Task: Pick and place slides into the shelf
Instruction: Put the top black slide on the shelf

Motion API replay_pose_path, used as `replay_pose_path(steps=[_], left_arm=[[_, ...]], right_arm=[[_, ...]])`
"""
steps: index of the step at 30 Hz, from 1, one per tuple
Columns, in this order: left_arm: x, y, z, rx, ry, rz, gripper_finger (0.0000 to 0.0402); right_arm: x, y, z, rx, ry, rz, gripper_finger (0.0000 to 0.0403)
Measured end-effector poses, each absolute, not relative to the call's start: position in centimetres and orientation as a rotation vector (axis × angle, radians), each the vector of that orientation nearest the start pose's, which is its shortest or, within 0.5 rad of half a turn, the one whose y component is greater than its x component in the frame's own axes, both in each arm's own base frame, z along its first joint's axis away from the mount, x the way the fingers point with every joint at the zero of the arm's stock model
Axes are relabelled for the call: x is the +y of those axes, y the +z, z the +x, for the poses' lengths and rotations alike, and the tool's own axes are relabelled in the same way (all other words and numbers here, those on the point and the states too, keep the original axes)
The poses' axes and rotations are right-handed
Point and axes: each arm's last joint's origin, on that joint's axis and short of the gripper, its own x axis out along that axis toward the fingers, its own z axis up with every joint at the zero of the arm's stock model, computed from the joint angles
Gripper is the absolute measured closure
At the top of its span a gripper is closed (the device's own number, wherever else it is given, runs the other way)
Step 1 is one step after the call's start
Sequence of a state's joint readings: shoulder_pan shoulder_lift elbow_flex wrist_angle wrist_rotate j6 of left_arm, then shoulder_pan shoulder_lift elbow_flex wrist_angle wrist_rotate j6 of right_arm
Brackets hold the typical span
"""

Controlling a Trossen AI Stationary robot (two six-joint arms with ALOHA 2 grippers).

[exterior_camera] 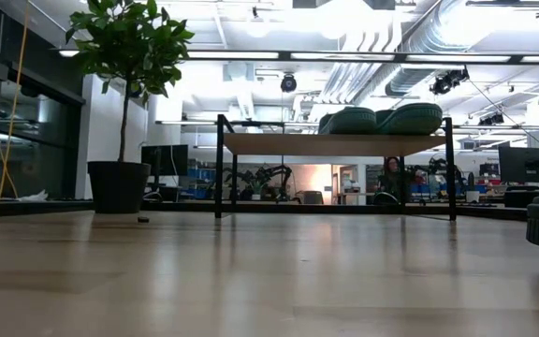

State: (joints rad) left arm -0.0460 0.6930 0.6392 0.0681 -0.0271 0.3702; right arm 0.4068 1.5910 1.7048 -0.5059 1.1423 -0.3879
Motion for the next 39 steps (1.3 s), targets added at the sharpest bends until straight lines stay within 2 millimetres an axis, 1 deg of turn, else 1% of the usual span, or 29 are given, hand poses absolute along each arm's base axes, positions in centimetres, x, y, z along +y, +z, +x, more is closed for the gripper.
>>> replay_pose_path(steps=[2, 4, 8, 12, 17, 22, 27, 32, 36, 39], left_arm=[[-0.6, 32.0, 16.1, -0.016, 0.003, 0.370, 0.0334], [-0.6, 32.1, 16.1, -0.017, 0.008, 0.382, 0.0334], [-0.5, 32.1, 16.1, -0.009, 0.058, 0.400, 0.0334], [-0.3, 32.1, 16.1, 0.001, 0.119, 0.436, 0.0334], [-0.2, 33.2, 16.6, 0.002, 0.163, 0.455, 0.0333], [-0.3, 35.3, 18.2, 0.059, 0.226, 0.535, 0.0333], [-1.0, 38.0, 20.3, 0.231, 0.413, 0.662, 0.0332], [-2.3, 40.2, 22.7, 0.395, 0.535, 0.793, 0.0332], [-3.4, 40.6, 24.7, 0.520, 0.651, 0.901, 0.0332], [-4.0, 40.2, 25.9, 0.627, 0.783, 0.989, 0.0332]], right_arm=[[11.0, 42.3, 31.5, 0.439, -0.662, -0.633, 0.0235], [11.2, 41.8, 31.4, 0.469, -0.658, -0.649, 0.0235], [11.3, 41.1, 30.6, 0.517, -0.723, -0.679, 0.0235], [11.1, 40.3, 29.9, 0.556, -0.730, -0.659, 0.0235], [10.8, 39.5, 29.2, 0.596, -0.740, -0.621, 0.0235], [10.8, 39.2, 28.8, 0.613, -0.746, -0.605, 0.0235], [10.7, 38.9, 28.6, 0.630, -0.739, -0.598, 0.0235], [10.7, 38.6, 28.4, 0.655, -0.724, -0.573, 0.0235], [10.7, 38.4, 27.9, 0.679, -0.716, -0.549, 0.0235], [10.9, 37.9, 27.4, 0.702, -0.712, -0.566, 0.0235]])
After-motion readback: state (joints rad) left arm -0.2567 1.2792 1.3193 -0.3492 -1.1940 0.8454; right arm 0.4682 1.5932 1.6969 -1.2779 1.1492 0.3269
